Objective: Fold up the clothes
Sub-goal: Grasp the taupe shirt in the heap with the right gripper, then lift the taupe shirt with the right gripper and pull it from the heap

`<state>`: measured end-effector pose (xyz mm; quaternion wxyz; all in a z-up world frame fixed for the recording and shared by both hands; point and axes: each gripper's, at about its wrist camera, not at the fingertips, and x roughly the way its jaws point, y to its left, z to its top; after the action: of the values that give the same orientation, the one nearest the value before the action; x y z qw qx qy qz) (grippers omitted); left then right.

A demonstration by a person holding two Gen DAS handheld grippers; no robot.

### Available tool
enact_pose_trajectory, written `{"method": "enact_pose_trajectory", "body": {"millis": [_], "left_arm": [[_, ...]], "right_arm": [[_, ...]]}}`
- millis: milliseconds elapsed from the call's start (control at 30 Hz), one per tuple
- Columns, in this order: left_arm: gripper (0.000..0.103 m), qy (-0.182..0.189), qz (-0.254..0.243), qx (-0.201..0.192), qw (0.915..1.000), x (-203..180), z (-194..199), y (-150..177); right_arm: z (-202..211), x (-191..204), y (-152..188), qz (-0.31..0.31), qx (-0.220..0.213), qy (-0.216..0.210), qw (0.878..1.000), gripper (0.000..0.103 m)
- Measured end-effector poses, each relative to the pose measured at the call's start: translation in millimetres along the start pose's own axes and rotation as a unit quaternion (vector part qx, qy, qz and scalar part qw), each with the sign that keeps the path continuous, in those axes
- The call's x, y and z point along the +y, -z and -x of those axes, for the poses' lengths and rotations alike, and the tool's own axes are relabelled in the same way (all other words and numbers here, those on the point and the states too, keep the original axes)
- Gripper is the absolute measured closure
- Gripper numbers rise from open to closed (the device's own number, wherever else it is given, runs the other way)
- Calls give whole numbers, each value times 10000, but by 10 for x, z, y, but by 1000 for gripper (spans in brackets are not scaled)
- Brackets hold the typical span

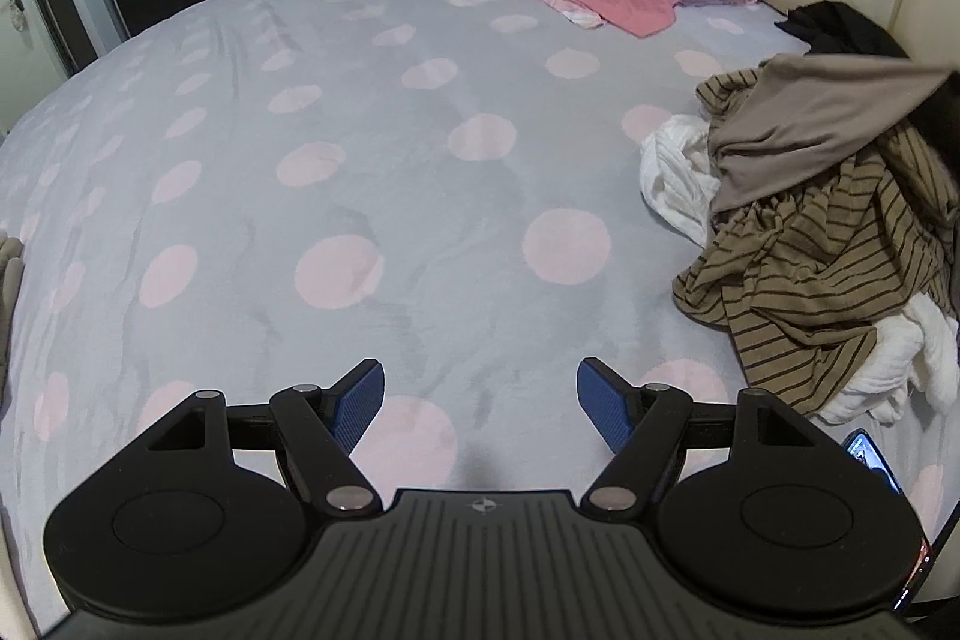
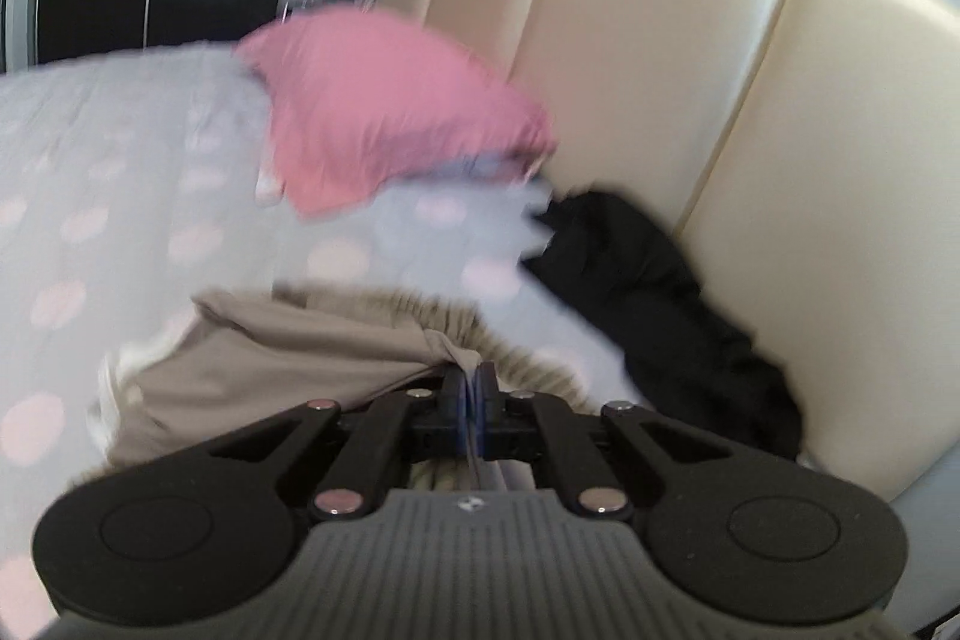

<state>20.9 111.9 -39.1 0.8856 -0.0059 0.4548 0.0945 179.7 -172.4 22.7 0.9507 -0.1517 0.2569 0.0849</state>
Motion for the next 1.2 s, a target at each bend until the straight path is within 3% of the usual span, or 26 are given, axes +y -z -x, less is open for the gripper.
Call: {"method": "enact_pose_trajectory", "body": {"millis": [133, 300, 467, 633, 767, 933, 1067, 1200], "left_arm": [[33, 20, 80, -174, 9998, 89, 184, -1], [35, 31, 219, -440, 9988, 240, 511, 9], [35, -100, 312, -806, 9962, 462, 932, 44], [35, -426, 475, -1138, 9915, 814, 1336, 134], [35, -812, 670, -1228, 9868, 1190, 1573, 278], [35, -1249, 887, -1014, 9830, 1629, 1653, 565], [35, -1389, 1022, -642, 9829, 1831, 1523, 861], [35, -1304, 1107, -279, 9849, 1898, 1330, 1101]], "right_arm": [[594, 1, -403, 162, -747, -66, 9970, 100], [1415, 298, -899, 512, -1515, -589, 9854, 100], [2266, 786, -1208, 664, -2015, -1618, 9637, 100], [2898, 1373, -1265, 831, -2313, -2700, 9310, 100], [3114, 1839, -1092, 893, -2067, -3575, 9064, 100], [2968, 2314, -489, 1034, -1283, -4210, 8920, 100], [2666, 2570, 257, 1320, -286, -4438, 8859, 100], [2495, 2728, 1139, 1656, 770, -4627, 8675, 100]]}}
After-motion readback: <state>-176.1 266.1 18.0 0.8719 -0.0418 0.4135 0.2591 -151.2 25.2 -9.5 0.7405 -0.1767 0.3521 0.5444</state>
